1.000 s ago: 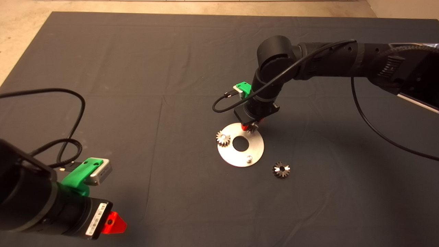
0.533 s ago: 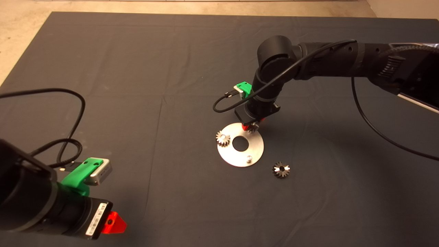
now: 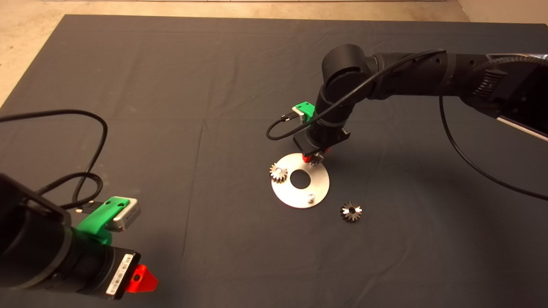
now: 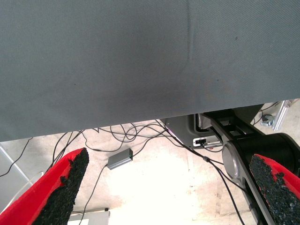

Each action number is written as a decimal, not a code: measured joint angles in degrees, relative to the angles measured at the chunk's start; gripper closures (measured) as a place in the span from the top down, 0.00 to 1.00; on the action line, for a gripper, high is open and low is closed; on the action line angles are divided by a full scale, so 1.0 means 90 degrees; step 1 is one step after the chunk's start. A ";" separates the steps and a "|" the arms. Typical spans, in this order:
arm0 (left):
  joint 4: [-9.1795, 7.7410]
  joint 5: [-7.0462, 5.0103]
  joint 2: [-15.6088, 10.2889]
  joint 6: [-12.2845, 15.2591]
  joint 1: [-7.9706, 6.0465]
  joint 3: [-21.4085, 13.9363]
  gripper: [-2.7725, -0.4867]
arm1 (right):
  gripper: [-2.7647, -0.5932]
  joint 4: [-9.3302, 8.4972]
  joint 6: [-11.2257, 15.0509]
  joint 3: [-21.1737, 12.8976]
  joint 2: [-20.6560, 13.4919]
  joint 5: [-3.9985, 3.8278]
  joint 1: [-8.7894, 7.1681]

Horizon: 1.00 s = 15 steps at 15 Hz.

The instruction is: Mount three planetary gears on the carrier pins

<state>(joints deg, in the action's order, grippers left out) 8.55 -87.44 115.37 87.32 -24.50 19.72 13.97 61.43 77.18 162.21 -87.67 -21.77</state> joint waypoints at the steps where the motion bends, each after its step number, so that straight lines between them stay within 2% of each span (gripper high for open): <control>1: 0.0000 0.0001 0.0000 -0.0004 0.0000 0.0000 0.87 | 0.22 0.0007 -0.0003 0.0003 -0.0001 0.0000 0.0000; 15: -0.0167 -0.0003 0.0000 -0.0049 -0.0033 0.0000 0.87 | 0.22 0.0022 -0.0003 0.0005 -0.0091 0.0005 0.0000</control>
<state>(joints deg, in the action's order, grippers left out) 7.05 -87.47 115.37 86.88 -24.80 19.72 14.17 61.40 77.23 161.39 -87.63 -21.77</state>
